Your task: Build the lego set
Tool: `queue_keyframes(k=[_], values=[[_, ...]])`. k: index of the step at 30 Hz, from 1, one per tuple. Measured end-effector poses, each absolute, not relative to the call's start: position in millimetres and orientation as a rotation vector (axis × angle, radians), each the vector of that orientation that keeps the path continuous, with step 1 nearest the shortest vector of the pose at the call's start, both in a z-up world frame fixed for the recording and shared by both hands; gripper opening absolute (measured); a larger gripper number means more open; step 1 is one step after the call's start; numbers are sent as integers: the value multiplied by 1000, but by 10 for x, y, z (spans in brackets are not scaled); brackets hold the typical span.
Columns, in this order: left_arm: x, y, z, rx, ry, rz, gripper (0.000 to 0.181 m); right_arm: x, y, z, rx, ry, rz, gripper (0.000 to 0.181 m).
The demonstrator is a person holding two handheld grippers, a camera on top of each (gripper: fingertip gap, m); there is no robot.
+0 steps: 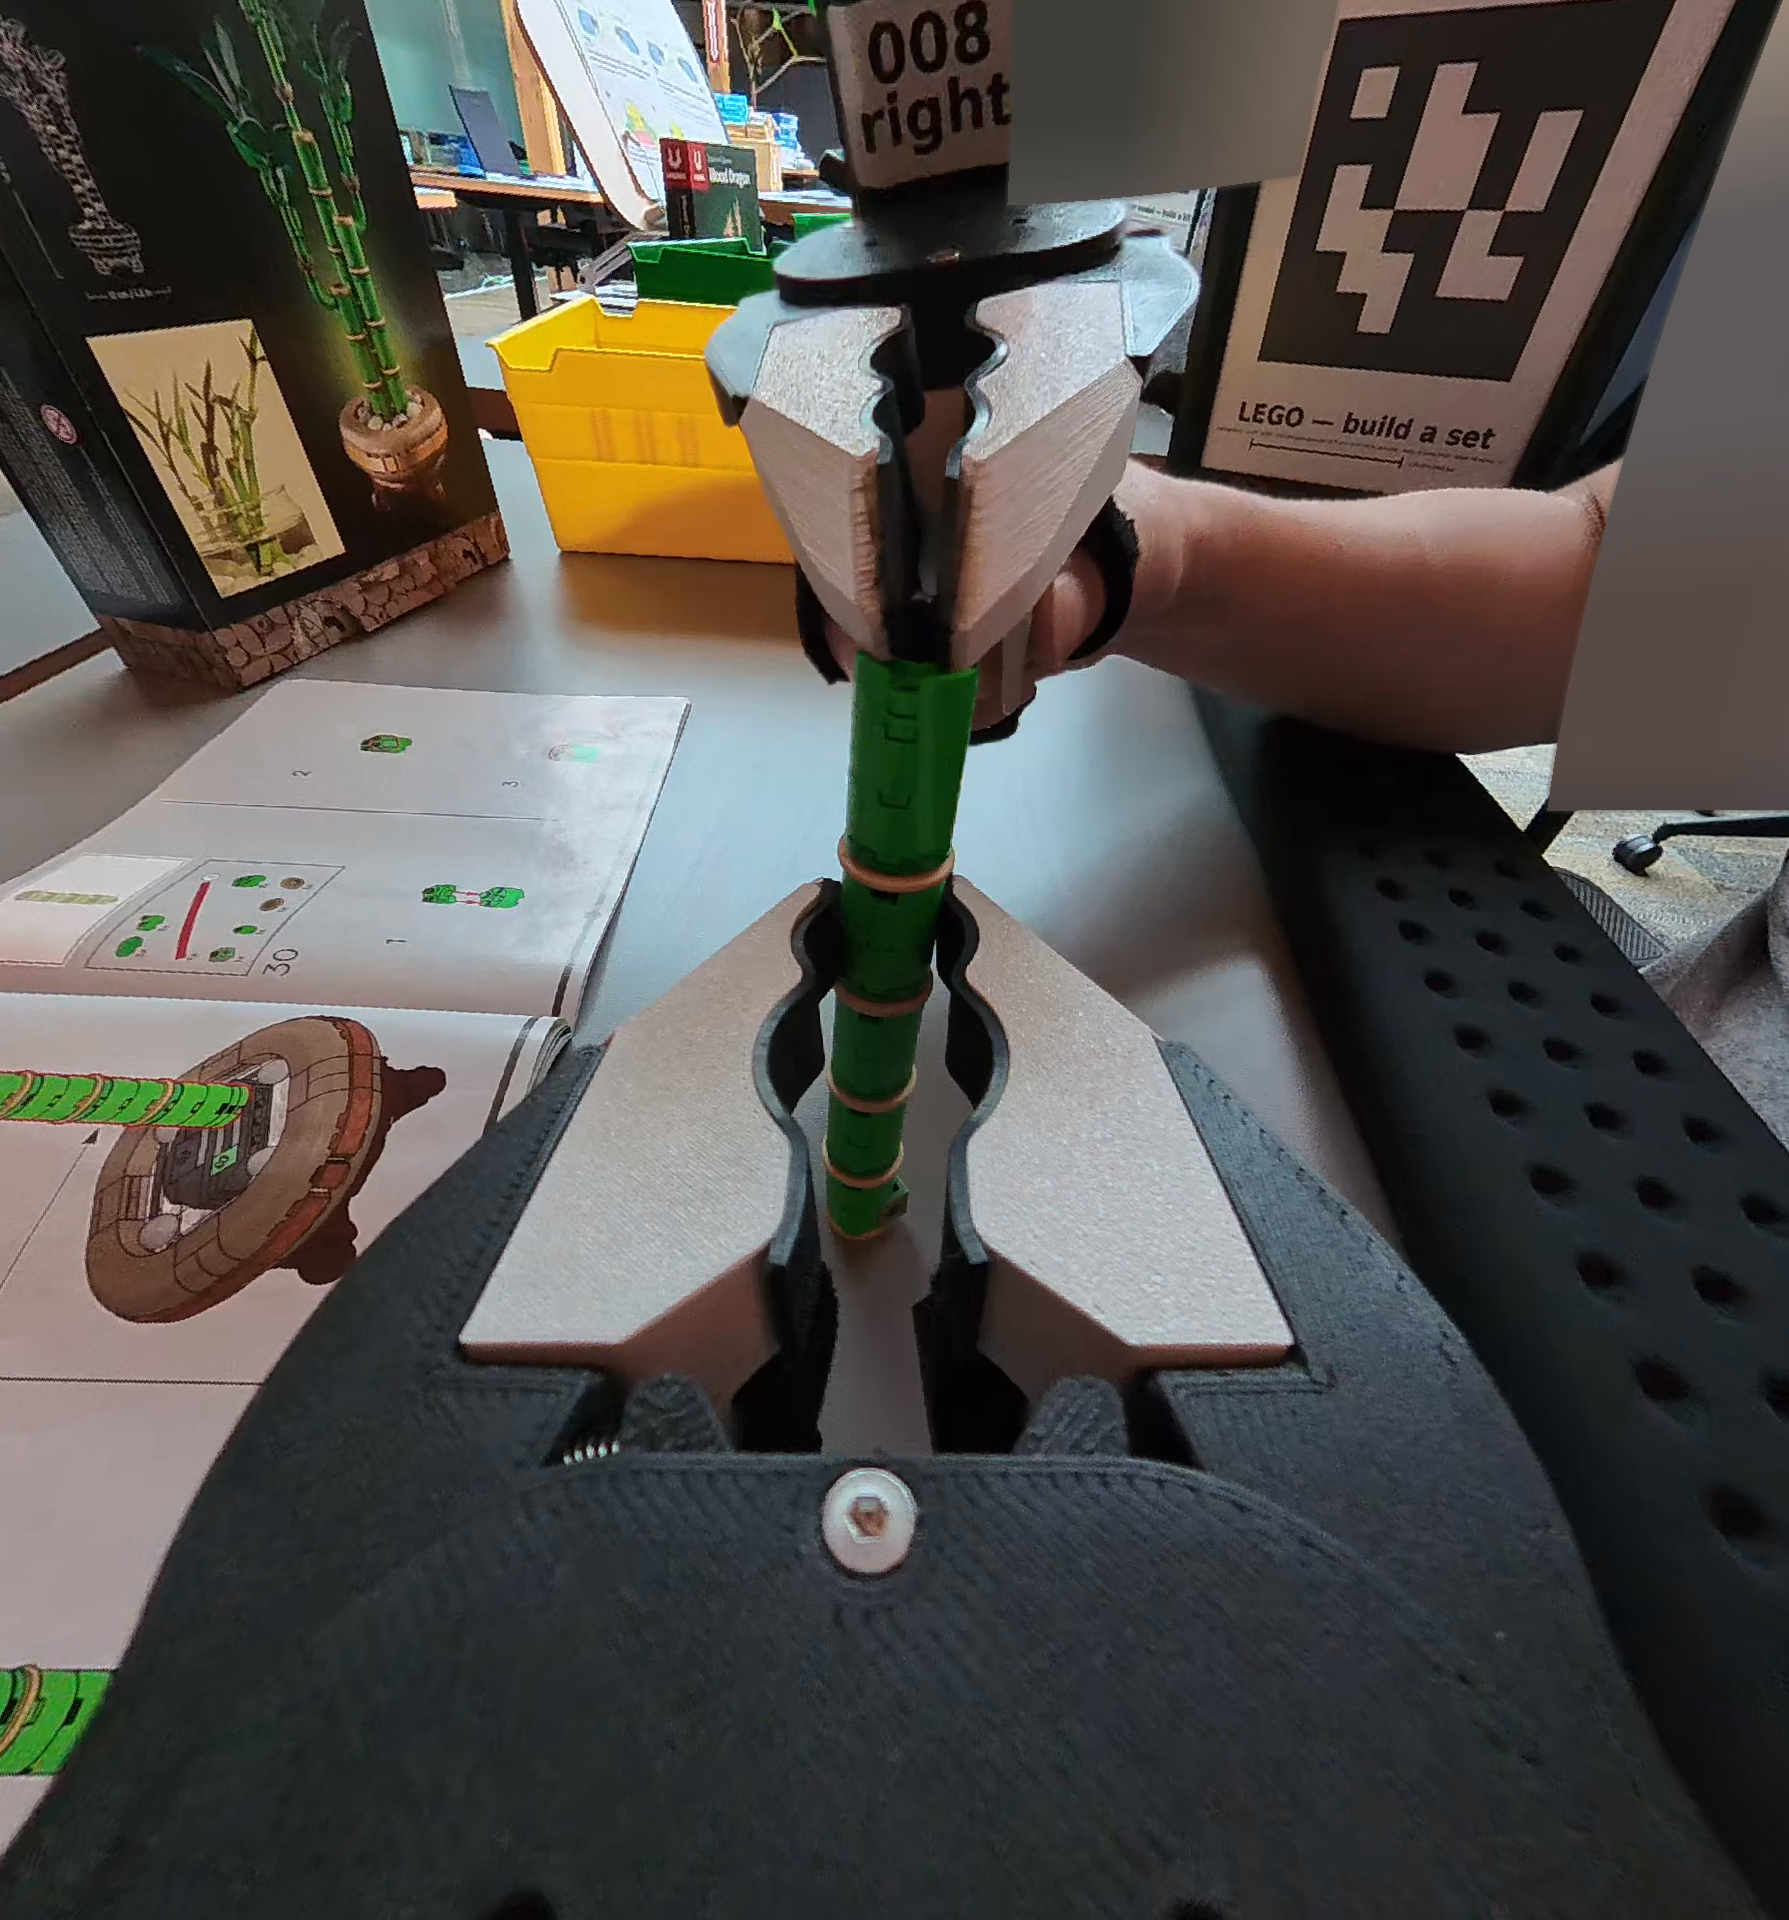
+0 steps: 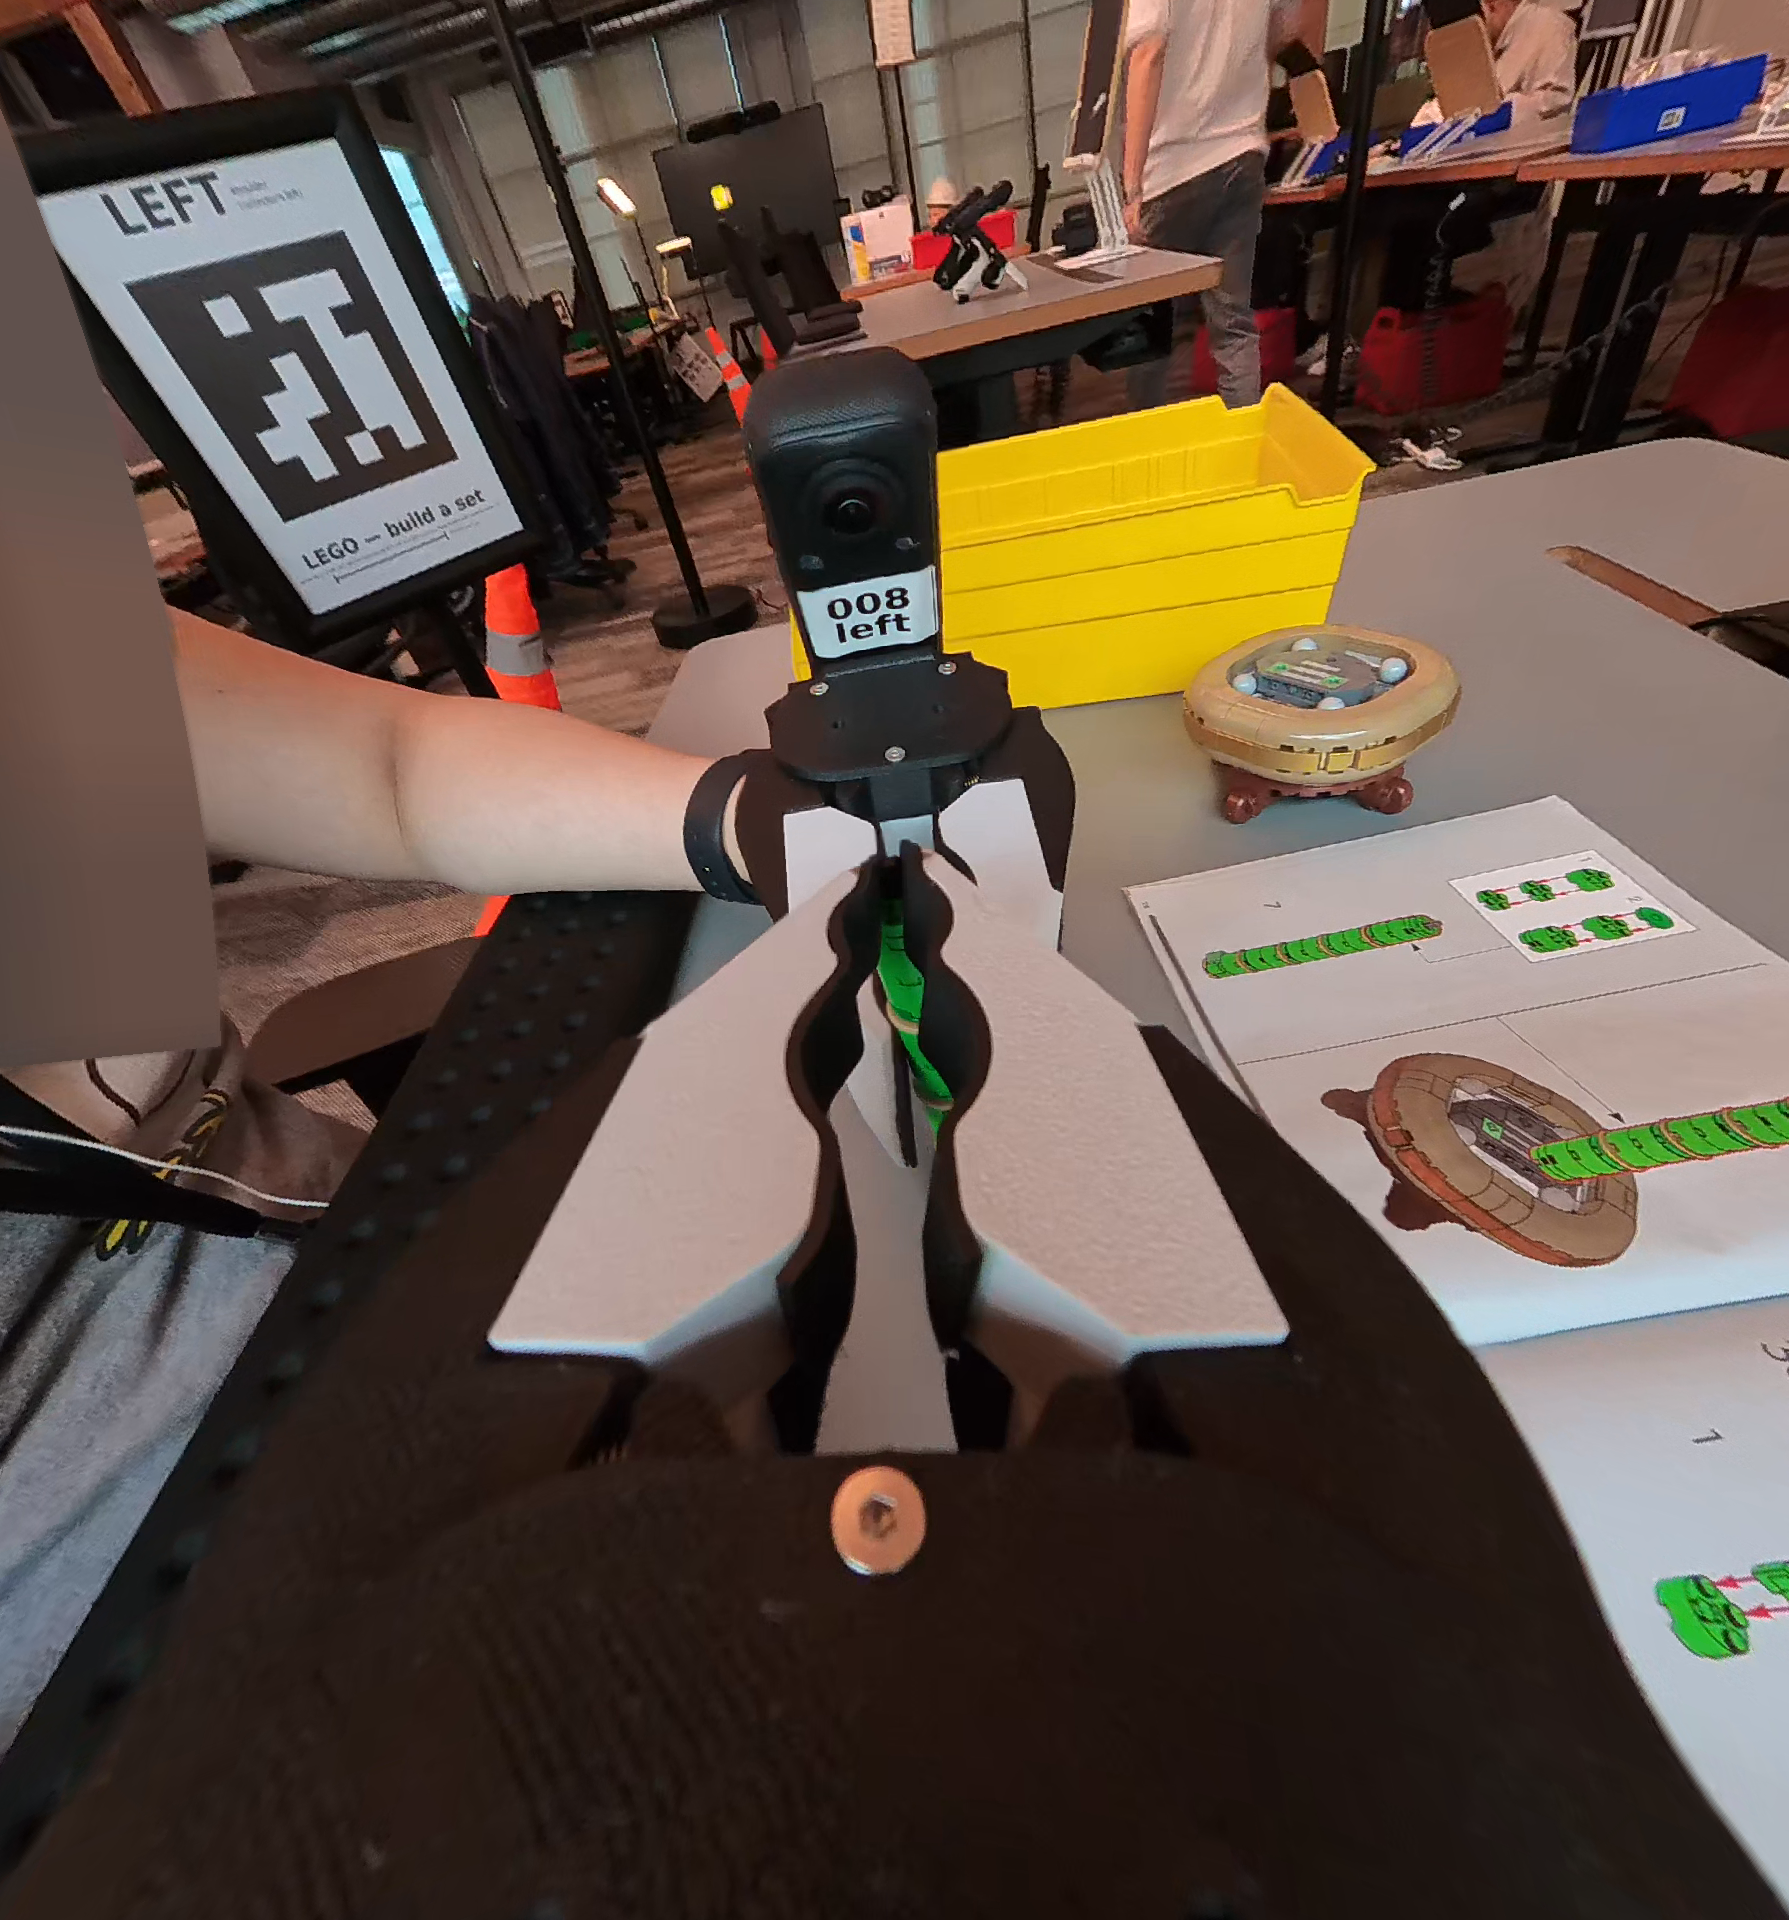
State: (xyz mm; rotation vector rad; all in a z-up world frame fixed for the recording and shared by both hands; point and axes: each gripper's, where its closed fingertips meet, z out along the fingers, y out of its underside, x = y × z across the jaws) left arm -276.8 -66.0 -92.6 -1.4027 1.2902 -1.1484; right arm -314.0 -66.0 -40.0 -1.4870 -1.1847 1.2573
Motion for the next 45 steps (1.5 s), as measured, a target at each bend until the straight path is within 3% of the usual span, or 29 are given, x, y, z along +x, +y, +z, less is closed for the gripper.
queue_keyframes(k=[20, 24, 45], values=[[-2753, -699, -925, -1382, 1313, -1153, 16, -3150, -642, -341, -1318, -1025, 1449, 11], [-2755, -709, -924, -1377, 1317, -1156, 16, -3159, -656, -319, -1276, -989, 1502, 6], [-2775, -798, -927, -1325, 1368, -1149, 17, -3224, -811, -377, -1243, -1174, 1321, 7]])
